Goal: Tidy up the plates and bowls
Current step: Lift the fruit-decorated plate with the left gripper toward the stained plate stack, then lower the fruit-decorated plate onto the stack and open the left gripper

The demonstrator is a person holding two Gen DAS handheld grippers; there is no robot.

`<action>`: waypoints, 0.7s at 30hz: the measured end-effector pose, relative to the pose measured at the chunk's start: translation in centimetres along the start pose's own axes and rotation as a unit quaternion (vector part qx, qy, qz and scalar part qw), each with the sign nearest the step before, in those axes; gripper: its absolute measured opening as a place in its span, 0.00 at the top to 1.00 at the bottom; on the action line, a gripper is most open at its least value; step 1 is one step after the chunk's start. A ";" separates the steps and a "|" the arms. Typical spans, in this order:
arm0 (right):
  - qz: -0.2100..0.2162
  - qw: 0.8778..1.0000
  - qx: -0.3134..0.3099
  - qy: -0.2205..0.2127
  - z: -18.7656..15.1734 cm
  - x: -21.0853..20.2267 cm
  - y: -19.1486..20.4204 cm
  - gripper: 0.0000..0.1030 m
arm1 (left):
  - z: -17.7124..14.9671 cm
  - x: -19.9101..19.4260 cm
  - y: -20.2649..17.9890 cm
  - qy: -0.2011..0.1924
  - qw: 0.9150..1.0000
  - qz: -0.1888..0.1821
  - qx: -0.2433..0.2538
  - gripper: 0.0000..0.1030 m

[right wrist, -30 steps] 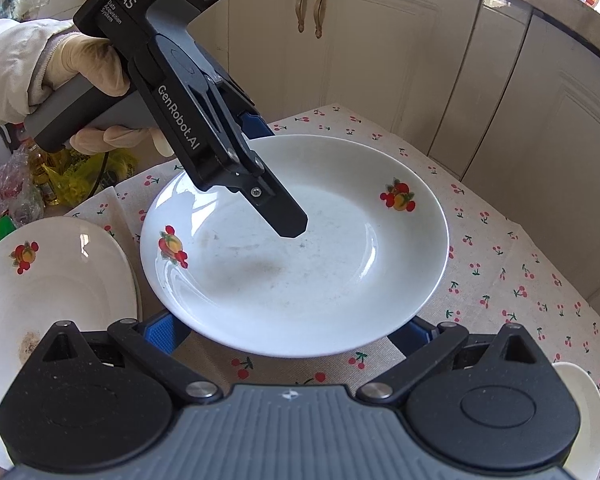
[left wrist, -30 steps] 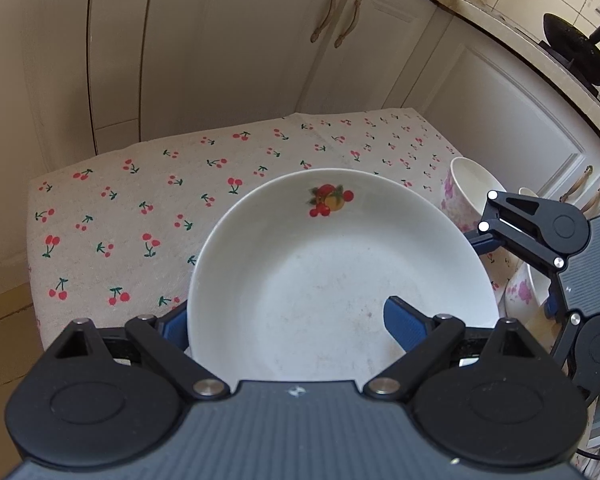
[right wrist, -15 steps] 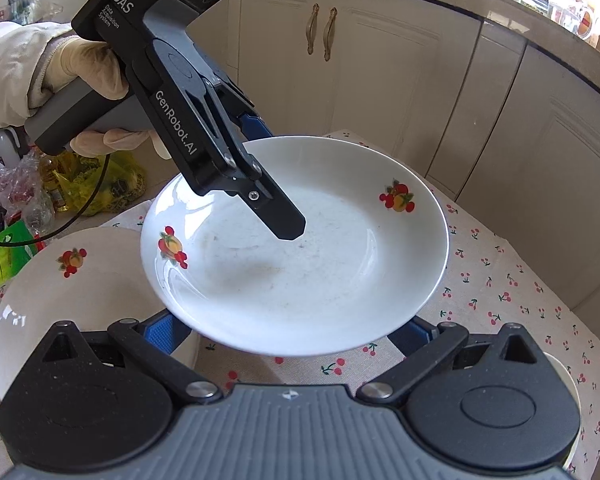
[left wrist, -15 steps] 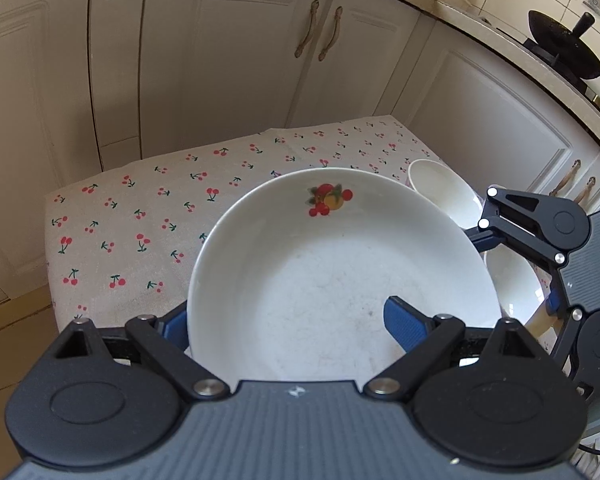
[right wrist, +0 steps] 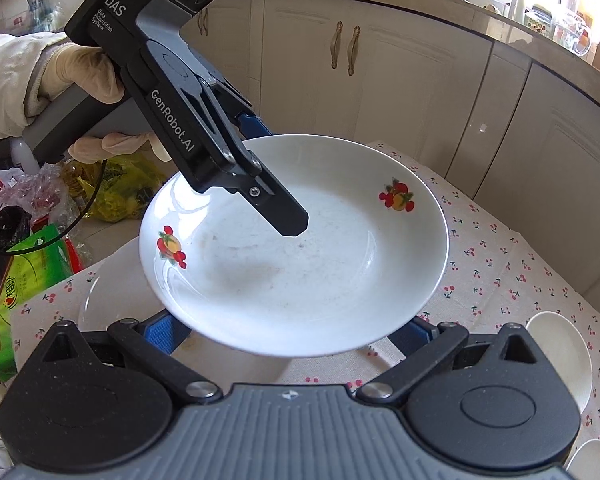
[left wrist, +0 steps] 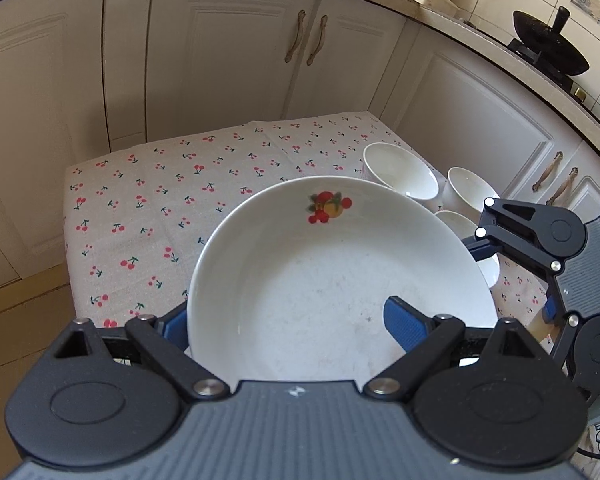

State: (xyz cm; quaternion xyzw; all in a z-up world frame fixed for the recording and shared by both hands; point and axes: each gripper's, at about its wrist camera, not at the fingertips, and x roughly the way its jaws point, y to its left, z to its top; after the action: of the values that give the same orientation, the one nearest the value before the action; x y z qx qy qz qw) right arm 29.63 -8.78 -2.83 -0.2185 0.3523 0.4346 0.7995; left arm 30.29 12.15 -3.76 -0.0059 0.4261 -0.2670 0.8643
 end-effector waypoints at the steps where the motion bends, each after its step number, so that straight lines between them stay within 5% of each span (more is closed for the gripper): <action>1: 0.000 1.000 0.000 0.000 -0.1 -0.2 0.4 0.00 | -0.4 -0.3 -0.2 -0.001 1.000 0.000 -0.002 0.09; 21: 0.015 1.000 0.016 0.014 -4.1 -1.5 6.1 0.00 | -6.6 -1.6 -3.3 0.017 1.000 -0.005 -0.011 0.09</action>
State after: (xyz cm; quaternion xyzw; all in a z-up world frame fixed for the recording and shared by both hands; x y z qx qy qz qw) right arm 22.34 -9.08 -4.62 -0.2070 0.3737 0.4377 0.7911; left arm 23.11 11.52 -6.04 -0.0126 0.4435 -0.2668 0.8556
